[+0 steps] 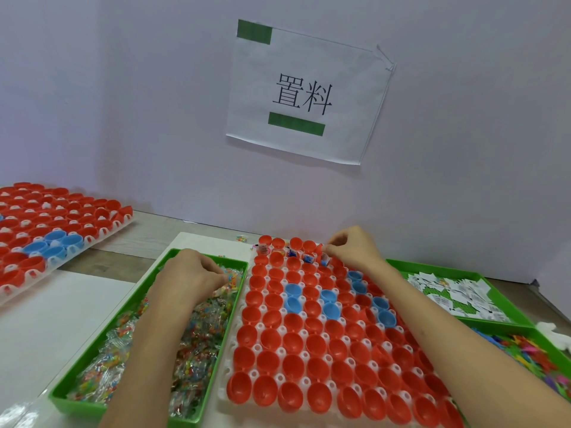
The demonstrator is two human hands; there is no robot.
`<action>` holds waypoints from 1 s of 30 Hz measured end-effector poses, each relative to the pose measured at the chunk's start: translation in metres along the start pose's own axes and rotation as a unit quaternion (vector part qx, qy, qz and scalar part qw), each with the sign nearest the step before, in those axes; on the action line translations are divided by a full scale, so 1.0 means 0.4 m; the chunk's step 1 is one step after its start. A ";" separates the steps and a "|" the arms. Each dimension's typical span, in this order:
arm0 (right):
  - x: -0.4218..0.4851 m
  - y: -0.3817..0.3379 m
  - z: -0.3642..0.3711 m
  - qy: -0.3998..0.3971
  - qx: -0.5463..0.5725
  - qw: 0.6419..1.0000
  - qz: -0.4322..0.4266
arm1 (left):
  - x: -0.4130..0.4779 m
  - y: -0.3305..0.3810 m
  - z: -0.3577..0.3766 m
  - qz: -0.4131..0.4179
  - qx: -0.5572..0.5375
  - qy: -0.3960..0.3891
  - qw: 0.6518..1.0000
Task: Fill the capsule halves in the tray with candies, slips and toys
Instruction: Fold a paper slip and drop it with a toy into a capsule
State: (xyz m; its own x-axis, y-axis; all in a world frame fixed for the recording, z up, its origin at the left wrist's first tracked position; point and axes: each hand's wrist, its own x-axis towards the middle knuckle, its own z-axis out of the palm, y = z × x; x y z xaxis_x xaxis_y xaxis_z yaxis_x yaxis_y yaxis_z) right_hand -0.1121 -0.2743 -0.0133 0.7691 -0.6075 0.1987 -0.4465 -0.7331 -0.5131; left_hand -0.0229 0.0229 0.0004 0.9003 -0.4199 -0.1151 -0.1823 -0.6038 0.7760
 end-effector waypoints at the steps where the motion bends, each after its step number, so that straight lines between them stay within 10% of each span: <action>1: 0.002 0.004 -0.001 0.009 0.005 1.000 0.001 | 0.000 0.001 0.001 0.002 -0.001 -0.001 1.000; 30: 0.010 0.001 0.005 0.025 -0.031 0.995 -0.094 | 0.011 -0.014 -0.001 -0.003 -0.023 -0.007 1.000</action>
State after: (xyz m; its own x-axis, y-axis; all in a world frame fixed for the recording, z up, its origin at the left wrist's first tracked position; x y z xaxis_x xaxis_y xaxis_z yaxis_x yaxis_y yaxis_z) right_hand -0.1083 -0.2766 -0.0143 0.8192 -0.4704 0.3280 -0.3250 -0.8521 -0.4103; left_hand -0.0177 0.0247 -0.0042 0.8959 -0.4251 -0.1288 -0.1572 -0.5746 0.8032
